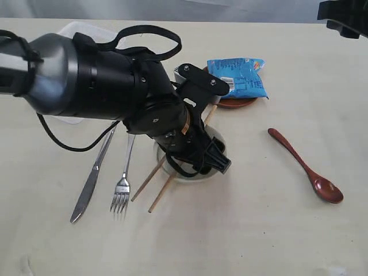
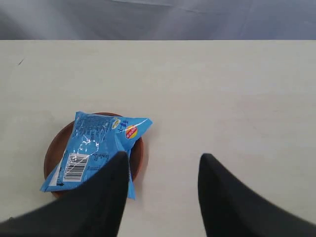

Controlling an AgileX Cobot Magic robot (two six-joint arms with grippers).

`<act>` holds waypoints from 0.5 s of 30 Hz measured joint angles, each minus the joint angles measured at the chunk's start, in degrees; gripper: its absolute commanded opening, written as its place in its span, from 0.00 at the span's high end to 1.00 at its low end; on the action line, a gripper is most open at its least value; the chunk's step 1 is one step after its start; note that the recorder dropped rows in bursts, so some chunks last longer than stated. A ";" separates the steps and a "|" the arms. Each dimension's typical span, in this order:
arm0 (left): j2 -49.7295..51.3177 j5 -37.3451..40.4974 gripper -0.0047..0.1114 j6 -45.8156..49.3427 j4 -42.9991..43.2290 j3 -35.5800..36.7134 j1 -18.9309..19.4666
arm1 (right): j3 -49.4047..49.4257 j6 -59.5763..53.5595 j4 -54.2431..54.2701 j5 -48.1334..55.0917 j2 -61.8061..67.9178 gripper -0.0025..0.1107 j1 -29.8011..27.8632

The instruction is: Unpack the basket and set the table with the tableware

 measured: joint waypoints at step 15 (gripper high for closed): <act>0.12 0.03 0.63 -10.73 0.10 0.00 0.00 | 0.00 -0.11 0.00 0.00 0.00 0.59 0.00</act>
